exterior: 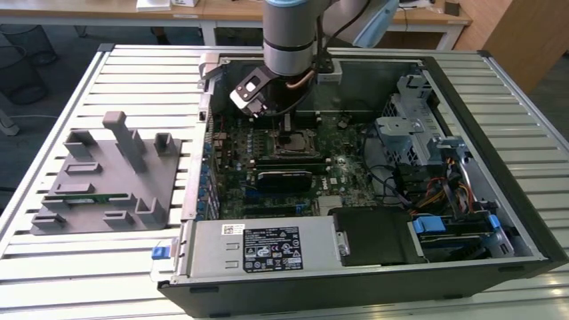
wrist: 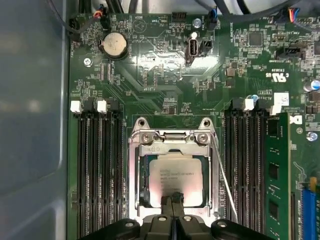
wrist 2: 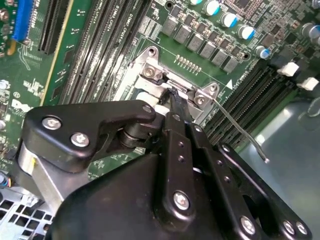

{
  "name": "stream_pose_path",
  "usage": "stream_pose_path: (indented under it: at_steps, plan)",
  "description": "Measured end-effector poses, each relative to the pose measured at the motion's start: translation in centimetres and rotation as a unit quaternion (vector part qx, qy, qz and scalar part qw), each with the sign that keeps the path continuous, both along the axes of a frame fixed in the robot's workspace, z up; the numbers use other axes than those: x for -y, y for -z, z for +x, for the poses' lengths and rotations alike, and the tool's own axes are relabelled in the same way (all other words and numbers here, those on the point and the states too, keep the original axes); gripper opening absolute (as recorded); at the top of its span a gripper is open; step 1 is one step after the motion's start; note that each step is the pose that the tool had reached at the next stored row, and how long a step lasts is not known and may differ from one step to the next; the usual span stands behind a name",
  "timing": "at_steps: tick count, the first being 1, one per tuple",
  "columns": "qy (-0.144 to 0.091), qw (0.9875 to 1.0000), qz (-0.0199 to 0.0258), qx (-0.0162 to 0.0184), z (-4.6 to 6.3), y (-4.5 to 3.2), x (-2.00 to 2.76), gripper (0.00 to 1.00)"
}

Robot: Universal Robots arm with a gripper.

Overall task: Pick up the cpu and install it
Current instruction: 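Close the cpu cover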

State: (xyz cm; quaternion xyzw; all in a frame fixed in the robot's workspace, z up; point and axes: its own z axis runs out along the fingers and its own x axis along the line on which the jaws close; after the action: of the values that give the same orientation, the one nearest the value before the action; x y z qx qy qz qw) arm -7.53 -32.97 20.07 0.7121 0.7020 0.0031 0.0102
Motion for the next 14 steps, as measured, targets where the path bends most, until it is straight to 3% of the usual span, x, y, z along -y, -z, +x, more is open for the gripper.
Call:
stream_pose_path:
  at_steps: [11, 14]
  plan:
    - [0.0, 1.0, 0.0012, -0.0008, 0.75, 0.22, 0.0, 0.11]
    - [0.0, 1.0, 0.0016, -0.0004, 0.77, -0.12, -0.02, 0.11]
